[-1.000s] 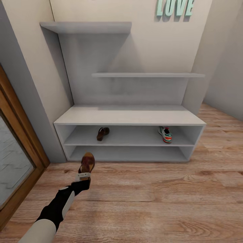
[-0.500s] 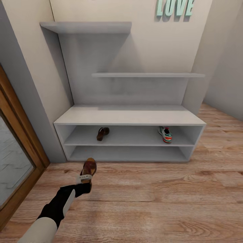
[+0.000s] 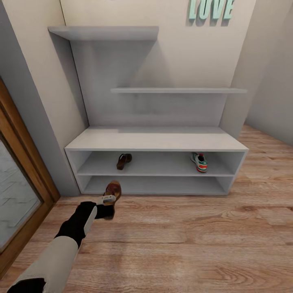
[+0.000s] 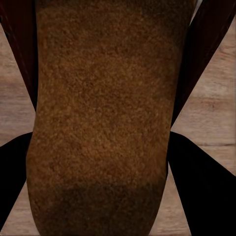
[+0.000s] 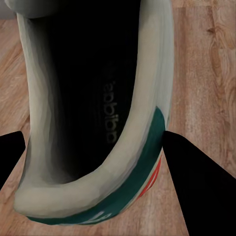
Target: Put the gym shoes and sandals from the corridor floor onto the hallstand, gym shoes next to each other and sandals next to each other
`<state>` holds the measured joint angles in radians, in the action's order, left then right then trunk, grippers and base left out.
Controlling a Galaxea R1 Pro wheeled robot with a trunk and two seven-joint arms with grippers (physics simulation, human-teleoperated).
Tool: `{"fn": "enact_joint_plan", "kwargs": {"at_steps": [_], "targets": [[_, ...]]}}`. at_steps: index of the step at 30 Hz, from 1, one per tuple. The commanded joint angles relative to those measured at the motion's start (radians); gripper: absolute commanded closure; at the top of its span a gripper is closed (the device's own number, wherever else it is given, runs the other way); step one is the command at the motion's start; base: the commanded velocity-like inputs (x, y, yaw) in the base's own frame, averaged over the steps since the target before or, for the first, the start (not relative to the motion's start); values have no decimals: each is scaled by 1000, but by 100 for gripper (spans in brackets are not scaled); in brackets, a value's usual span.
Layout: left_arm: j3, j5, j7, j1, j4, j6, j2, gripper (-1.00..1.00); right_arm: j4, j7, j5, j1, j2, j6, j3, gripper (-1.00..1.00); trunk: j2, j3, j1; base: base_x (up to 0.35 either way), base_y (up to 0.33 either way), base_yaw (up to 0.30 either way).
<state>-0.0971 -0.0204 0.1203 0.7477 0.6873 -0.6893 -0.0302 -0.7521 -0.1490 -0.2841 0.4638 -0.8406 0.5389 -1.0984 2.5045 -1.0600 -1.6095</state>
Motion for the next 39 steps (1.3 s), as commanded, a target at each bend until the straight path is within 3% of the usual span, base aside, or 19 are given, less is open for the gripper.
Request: {"fn": "enact_joint_plan", "kwargs": {"at_steps": [1,5,7,11,17,27,39], "targets": [[-5,2,1,3,1,-6,-2,100,-1,-7,-8,1,0,3,0,100,0,-1,0,0,0,0],[-4,6,0,6,1,-6,-2,100,-1,-7,43,1,0,3,0,100,0,-1,0,0,0,0],[-4,8,-1,7,2,-7,-2,100,-1,-7,90,1,1,3,0,100,0,-1,0,0,0,0],[-4,9,-1,7,4,-6,-2,100,-1,-6,114,1,1,3,-1,100,0,-1,0,0,0,0],[-3,10,0,7,3,-6,-2,100,-1,-6,118,1,1,3,-1,100,0,-3,0,0,0,0],[-1,10,1,7,3,-6,-4,100,-1,-8,118,1,1,3,-1,100,3,-52,-4,0,0,0],[-2,10,1,7,2,-4,-3,100,-1,-8,118,1,3,3,-1,100,3,-52,-4,0,0,-54]]}}
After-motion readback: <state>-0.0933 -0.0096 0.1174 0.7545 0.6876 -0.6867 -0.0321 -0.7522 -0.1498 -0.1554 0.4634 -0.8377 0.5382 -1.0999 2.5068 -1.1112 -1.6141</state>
